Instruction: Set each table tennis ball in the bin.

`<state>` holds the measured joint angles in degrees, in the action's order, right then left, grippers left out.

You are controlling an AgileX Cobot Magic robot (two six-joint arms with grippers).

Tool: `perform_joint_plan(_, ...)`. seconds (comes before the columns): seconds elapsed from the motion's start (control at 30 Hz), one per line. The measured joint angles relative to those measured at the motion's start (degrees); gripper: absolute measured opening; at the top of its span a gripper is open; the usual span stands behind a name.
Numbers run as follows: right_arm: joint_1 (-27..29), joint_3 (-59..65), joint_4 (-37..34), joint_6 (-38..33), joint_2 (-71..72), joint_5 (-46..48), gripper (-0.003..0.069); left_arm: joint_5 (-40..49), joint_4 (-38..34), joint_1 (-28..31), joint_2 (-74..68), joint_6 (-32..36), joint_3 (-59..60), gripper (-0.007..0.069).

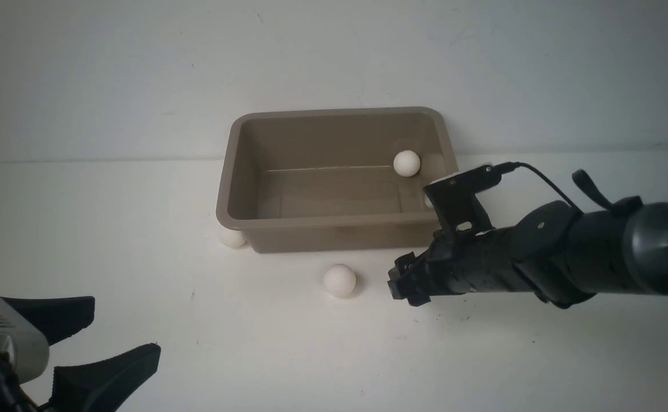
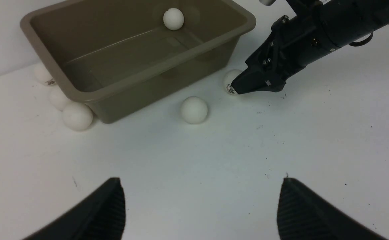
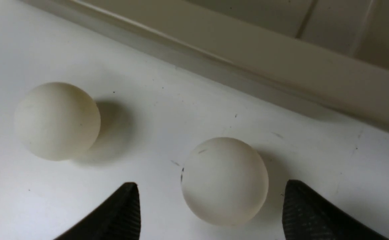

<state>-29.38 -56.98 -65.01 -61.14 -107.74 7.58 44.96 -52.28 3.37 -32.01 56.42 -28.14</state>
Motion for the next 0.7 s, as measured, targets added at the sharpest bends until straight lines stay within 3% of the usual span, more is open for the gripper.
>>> perform_joint_plan(0.7,0.0,-3.44,-1.05,-0.05,-0.87,2.37,0.0514,0.05,0.0,0.0,0.0,0.0,0.0,0.0552)
